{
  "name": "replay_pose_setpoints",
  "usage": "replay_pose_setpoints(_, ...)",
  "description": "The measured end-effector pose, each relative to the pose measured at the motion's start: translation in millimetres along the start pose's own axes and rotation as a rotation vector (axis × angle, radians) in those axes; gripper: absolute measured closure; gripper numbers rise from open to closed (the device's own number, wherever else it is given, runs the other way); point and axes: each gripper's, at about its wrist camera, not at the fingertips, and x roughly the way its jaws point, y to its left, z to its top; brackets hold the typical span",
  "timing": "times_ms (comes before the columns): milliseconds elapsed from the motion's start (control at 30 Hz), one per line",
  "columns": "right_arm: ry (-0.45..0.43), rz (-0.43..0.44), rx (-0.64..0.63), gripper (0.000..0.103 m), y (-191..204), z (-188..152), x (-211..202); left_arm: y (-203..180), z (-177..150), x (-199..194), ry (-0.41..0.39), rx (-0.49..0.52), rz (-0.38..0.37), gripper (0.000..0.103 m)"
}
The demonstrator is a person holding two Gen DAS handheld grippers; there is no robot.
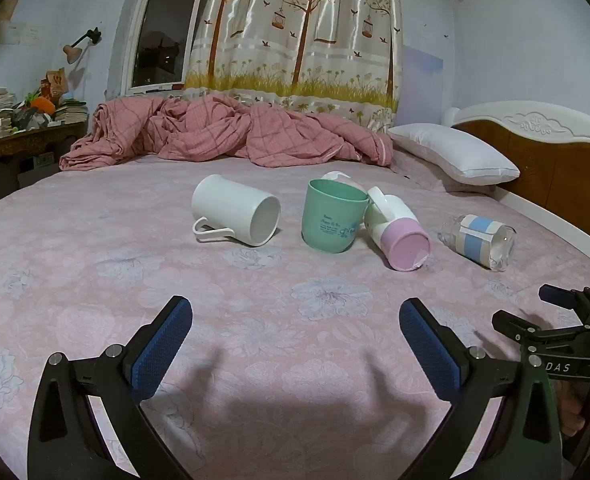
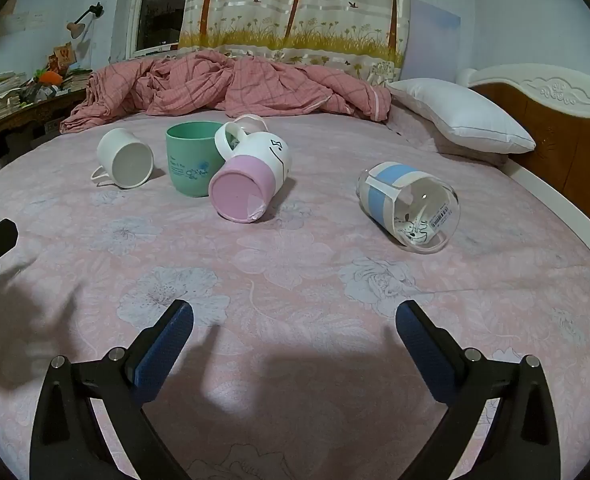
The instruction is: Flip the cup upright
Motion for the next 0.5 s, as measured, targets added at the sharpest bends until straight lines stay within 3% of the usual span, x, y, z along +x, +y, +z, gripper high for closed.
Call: replay_pose_setpoints(500, -0.006, -0.004, -0.001, 0.001, 0.8, -0.2, -0.9, 0.0, 0.0, -0.3, 0.001, 0.001, 0.0, 0.0)
